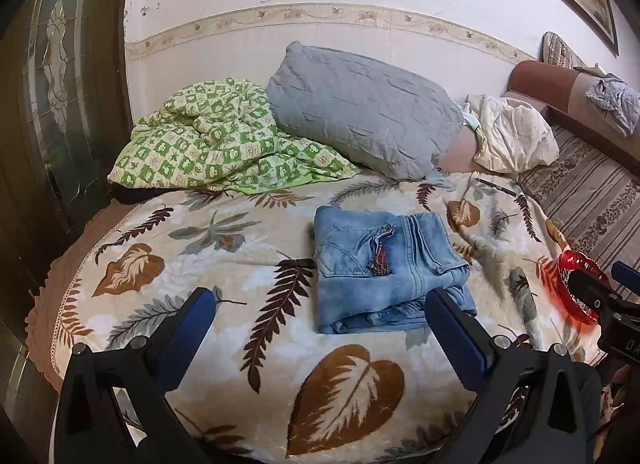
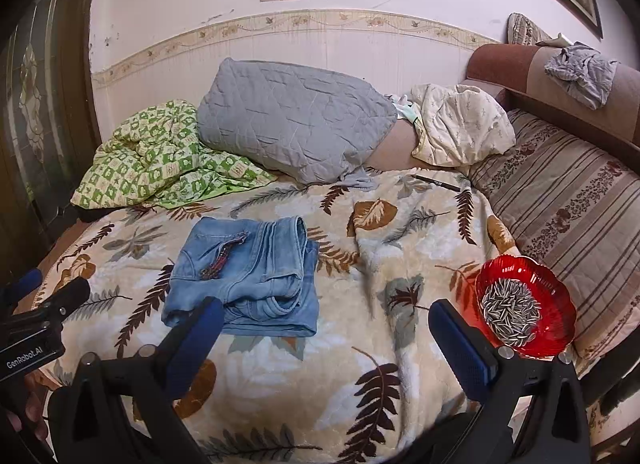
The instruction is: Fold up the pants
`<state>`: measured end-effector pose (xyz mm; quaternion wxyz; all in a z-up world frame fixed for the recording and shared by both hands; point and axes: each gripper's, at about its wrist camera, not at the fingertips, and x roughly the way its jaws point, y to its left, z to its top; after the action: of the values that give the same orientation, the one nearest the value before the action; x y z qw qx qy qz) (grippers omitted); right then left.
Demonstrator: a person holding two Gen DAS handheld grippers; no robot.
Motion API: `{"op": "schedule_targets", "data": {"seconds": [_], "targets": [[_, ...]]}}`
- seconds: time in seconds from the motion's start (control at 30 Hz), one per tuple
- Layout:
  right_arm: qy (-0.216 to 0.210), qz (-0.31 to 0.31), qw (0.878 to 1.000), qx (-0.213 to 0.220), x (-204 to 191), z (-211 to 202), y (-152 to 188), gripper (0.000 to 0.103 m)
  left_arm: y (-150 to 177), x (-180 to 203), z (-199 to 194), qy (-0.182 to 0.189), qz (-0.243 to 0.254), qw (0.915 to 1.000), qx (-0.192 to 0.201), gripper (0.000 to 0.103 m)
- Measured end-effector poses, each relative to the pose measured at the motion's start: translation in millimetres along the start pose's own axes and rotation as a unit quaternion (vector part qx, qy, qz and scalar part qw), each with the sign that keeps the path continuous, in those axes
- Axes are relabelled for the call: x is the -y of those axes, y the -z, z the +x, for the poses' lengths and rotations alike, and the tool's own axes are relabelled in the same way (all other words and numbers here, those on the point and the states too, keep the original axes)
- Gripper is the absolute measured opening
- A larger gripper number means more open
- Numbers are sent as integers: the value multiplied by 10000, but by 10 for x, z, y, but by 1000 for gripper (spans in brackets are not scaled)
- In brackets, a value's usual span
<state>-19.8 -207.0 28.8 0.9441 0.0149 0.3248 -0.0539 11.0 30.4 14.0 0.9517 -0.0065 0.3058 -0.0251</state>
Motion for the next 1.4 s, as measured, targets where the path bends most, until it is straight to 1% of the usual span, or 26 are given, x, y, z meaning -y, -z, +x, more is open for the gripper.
{"op": "schedule_targets", "data": {"seconds": [0.23,1.4], "targets": [[-4,-2,10000,-2,-4,6,7,103,10,-4,17,49,-14,10000,-43,103],[-6,-18,10000,-33,-11,20,33,103,-4,32,1,38,78,9999,-53,103]]}}
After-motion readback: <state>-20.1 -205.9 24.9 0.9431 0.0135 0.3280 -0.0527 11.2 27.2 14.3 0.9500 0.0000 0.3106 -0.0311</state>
